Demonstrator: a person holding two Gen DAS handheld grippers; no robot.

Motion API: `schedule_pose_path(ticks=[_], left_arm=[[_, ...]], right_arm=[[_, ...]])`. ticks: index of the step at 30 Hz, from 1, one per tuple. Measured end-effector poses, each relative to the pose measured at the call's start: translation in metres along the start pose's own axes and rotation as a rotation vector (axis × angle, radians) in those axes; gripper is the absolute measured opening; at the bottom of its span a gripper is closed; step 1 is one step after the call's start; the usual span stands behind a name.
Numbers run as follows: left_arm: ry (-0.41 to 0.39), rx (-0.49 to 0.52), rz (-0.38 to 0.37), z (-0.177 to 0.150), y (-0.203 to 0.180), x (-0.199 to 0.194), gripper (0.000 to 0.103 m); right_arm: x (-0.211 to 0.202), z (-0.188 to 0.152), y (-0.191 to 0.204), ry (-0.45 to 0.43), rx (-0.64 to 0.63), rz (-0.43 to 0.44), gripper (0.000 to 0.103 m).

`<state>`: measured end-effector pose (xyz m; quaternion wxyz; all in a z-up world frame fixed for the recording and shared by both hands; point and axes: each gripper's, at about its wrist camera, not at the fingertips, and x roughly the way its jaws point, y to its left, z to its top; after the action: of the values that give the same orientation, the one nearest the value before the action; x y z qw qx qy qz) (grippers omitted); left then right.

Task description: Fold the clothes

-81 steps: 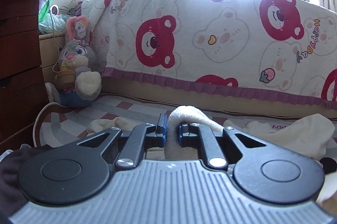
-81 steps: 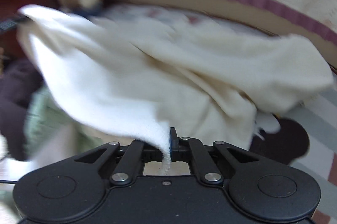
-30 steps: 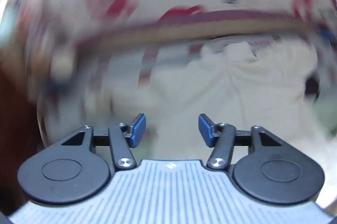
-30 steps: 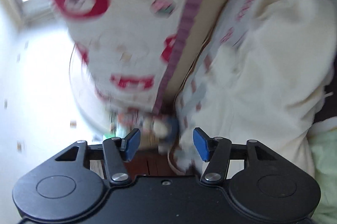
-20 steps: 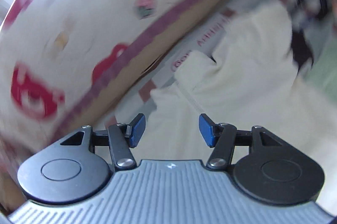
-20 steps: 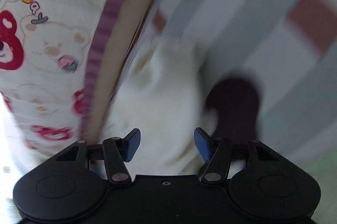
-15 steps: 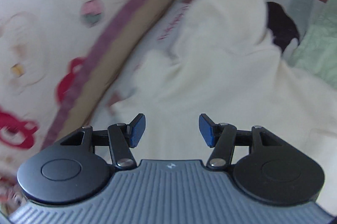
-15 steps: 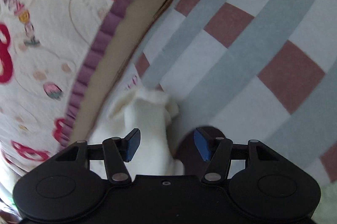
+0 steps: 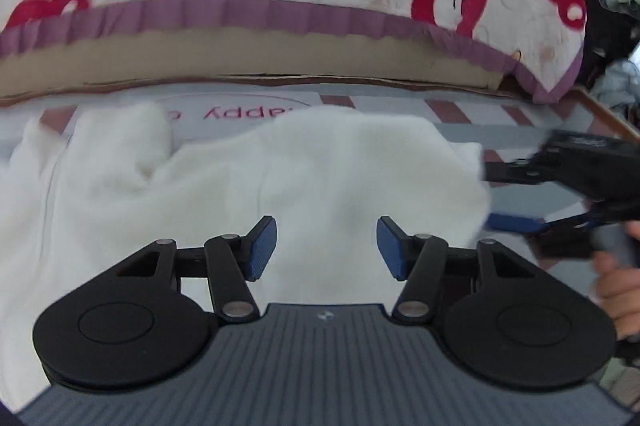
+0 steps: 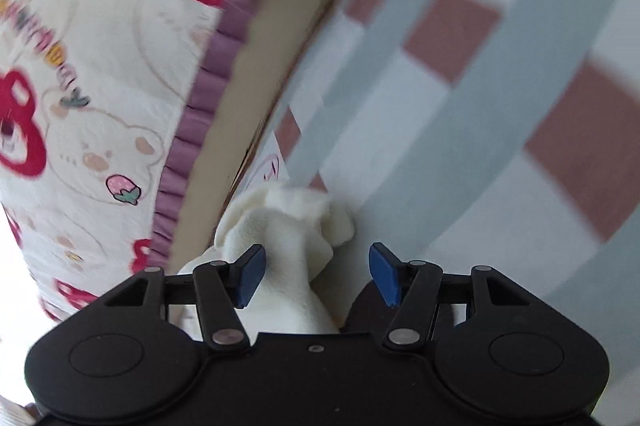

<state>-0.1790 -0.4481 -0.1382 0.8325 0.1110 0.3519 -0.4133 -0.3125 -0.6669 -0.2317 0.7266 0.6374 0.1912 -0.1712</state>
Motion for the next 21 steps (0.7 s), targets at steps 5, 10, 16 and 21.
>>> schedule_pose_path(ticks=[5, 10, 16, 21], left_arm=[[-0.069, 0.102, 0.051, -0.014, -0.007, -0.022, 0.055], [-0.152, 0.177, -0.001, -0.015, -0.009, -0.024, 0.056], [-0.154, 0.162, -0.035, -0.021, -0.011, -0.016, 0.065], [-0.156, -0.101, -0.024, -0.026, 0.035, -0.014, 0.016]], right_arm=[[0.032, -0.003, 0.009, 0.012, -0.095, 0.075, 0.017], [0.027, -0.017, 0.037, 0.019, -0.253, 0.153, 0.016], [0.024, -0.051, 0.078, 0.221, -0.422, 0.369, 0.014], [0.033, -0.067, 0.082, 0.338, -0.432, 0.425, 0.014]])
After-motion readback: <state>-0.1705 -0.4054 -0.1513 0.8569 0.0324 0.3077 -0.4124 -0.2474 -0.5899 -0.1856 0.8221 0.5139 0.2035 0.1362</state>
